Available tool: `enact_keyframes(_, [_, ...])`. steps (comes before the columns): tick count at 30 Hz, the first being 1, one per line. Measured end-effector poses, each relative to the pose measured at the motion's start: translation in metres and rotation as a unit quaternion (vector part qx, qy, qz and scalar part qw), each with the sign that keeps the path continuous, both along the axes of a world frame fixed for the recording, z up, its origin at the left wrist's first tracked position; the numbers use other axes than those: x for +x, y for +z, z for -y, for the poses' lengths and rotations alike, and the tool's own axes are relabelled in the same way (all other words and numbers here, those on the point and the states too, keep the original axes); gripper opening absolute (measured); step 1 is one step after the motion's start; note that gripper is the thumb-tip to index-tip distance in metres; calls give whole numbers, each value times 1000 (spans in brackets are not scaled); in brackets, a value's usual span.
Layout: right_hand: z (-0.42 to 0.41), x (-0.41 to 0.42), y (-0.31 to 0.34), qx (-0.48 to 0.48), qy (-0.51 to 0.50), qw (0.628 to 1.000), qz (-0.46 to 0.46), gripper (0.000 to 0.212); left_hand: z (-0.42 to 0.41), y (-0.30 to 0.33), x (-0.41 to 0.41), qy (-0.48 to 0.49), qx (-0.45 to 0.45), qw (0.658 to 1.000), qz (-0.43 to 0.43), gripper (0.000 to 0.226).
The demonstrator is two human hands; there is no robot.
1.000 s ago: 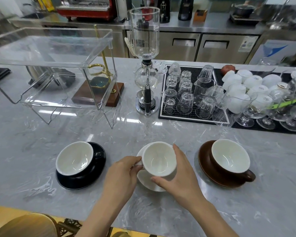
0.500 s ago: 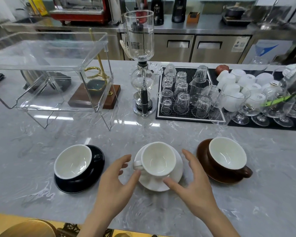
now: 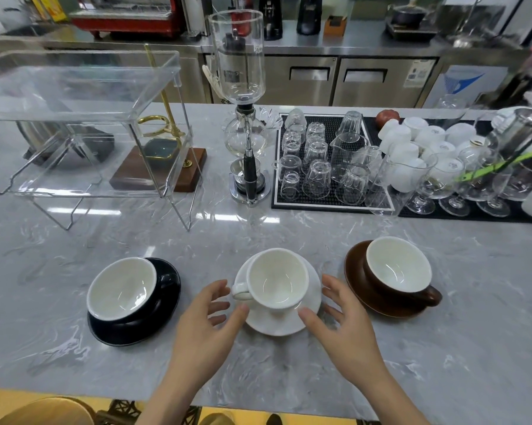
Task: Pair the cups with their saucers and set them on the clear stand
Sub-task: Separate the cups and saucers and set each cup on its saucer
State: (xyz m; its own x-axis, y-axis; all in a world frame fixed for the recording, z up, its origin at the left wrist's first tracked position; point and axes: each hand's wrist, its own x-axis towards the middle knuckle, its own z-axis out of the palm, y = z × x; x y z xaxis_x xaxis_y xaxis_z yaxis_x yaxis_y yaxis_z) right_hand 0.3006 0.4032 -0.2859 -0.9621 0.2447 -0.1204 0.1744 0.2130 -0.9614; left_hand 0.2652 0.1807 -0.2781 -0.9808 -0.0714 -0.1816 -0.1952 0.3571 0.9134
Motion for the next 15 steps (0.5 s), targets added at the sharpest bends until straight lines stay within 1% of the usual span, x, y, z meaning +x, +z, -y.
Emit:
enact_keyframes(7, [0, -2, -4, -51, -14, 999, 9, 55, -5, 2, 4, -17, 35, 999, 22, 41])
enact_keyframes(10, [-1, -4, -4, -68, -25, 997, 12, 48, -6, 2, 6, -19, 51, 998, 36, 43])
enact_keyframes(12, [-1, -6, -4, -75, -33, 996, 17, 48, -4, 2, 5, -8, 71, 996, 50, 44])
enact_keyframes(15, [-2, -10, -7, -87, -44, 995, 37, 54, -2, -1, 4, 10, 99, 993, 71, 46])
